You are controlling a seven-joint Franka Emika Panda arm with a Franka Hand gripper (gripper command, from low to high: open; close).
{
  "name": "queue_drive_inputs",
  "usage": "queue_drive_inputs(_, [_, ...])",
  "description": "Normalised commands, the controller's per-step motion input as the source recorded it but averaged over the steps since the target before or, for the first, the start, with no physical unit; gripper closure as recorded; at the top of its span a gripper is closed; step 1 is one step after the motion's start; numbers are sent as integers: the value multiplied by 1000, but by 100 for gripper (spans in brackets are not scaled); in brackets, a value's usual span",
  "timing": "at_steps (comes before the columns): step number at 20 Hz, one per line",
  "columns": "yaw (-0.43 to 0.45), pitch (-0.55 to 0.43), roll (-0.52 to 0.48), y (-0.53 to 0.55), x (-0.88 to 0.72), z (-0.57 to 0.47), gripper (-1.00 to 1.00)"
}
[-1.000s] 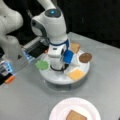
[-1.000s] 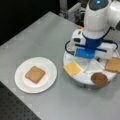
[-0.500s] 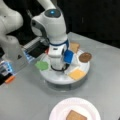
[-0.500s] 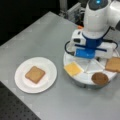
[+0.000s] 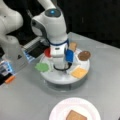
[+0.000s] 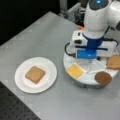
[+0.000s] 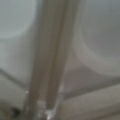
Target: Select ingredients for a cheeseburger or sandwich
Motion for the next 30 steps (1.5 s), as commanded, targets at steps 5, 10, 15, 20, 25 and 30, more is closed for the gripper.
queue_drive_inputs(5, [496,25,10,39,-135,-370,-100])
queue_drive_inputs(10, [535,110,40,35,-92,-375,-100])
queue_drive_inputs(15, [522,163,42,28,-5,-371,-100])
queue_drive_inputs(20, [522,183,33,11,84,-358,-100])
queue_drive_inputs(25, [520,185,41,46,189,-374,-100])
queue_drive_inputs(30, [399,186,81,61,253,-412,-100])
